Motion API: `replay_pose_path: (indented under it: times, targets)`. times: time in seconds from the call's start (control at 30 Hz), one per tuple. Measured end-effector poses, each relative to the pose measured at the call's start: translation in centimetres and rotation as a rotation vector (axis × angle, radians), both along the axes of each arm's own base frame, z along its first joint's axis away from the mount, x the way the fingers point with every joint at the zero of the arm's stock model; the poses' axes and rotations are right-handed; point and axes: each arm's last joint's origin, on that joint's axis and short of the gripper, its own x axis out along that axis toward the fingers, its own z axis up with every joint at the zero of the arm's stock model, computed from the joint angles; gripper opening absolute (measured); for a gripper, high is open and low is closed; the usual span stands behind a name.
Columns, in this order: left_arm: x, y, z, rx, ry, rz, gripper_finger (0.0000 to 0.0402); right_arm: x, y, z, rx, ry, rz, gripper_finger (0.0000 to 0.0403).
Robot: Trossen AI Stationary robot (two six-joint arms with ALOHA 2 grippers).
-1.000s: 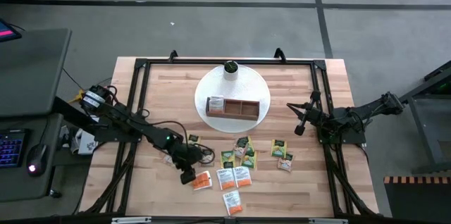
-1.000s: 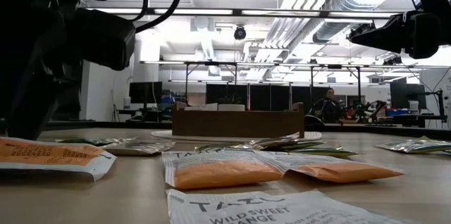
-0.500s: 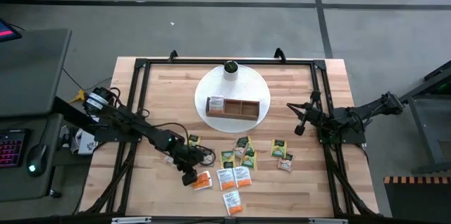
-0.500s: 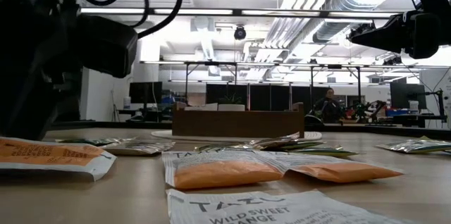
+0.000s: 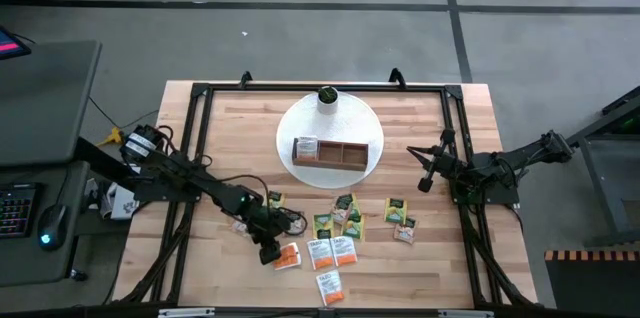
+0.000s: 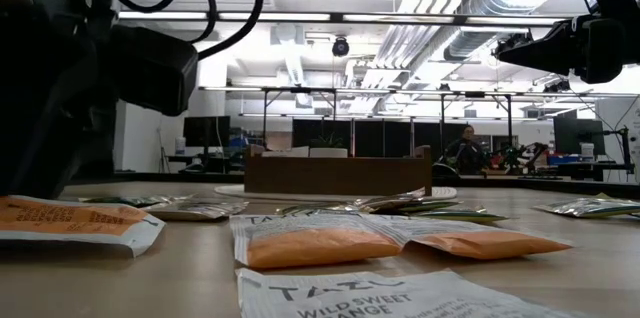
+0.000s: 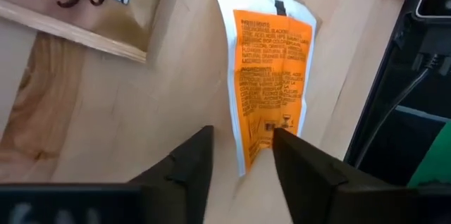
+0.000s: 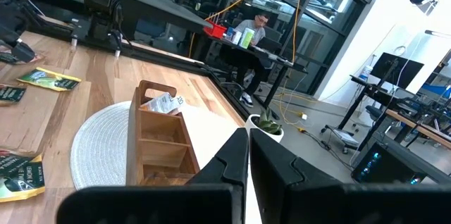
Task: Pick & Place Tea
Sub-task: Put the white tea bag into the left section of the wooden organizer
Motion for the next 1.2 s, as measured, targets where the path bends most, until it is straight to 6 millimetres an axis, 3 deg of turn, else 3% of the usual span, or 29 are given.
replay_pose_path:
  times: [0.3,0.67,0.93,1.2]
  targets:
    - [0.0,0.1,-0.1,0.035,-0.033,-0.027,0.001,0.0,0.0,0.0,0.0,0.0,0.0,0.0012]
    - [0.1,0.2,0.1,0.064,-0.056,-0.008,0.0002,0.0,0.0,0.0,0.0,0.0,0.0,0.0012]
    - [-0.2,0.6,2.4,0.092,-0.147,0.063,0.0001,0.0,0.0,0.0,0.0,0.0,0.0,0.0012]
    - [-1.2,2.5,5.6,0.256,-0.255,0.256,0.0,0.0,0.0,0.0,0.0,0.0,0.0,0.0012]
